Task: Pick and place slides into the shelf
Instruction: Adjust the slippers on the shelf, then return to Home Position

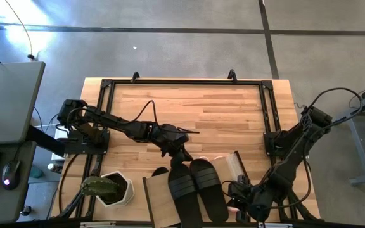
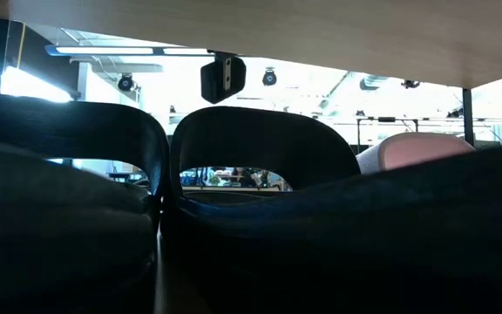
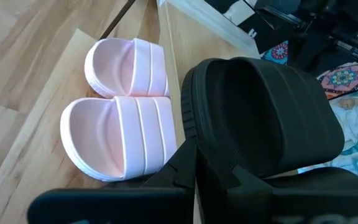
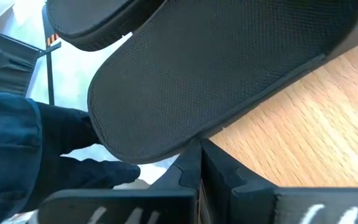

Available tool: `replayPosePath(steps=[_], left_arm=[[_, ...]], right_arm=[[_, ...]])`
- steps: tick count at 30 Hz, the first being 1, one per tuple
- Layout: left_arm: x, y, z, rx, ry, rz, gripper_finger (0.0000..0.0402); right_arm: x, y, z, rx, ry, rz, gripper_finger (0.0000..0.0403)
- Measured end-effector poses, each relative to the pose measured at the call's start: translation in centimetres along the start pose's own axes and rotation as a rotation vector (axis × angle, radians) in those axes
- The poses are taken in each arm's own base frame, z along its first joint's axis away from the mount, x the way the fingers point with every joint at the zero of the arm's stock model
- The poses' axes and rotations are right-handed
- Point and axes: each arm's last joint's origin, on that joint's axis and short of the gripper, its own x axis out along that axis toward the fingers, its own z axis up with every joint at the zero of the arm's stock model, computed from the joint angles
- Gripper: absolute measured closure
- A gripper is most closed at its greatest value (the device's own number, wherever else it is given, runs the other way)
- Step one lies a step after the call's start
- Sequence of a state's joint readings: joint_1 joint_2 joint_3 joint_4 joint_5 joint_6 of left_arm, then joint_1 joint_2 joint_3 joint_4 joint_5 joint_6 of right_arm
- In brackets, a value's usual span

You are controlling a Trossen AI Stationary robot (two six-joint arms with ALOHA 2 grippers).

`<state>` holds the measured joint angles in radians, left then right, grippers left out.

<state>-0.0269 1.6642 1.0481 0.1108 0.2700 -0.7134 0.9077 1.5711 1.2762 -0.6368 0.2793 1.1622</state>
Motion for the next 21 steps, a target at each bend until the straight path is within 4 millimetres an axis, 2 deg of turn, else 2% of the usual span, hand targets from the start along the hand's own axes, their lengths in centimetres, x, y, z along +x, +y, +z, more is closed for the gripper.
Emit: replayPosePath(steps=[15,21], left_arm=[[0.0,0.3,0.1,0.011,-0.046,0.067,0.0402],[-0.1,0.4,0.2,0.023,-0.049,0.072,0.0402]], right_arm=[[-0.1,-0.1,-0.2,0.022,0.001,-0.014,0.0403],[-1.1,-0.1,-1.1,0.029,0.006,-0.028,0.0403]])
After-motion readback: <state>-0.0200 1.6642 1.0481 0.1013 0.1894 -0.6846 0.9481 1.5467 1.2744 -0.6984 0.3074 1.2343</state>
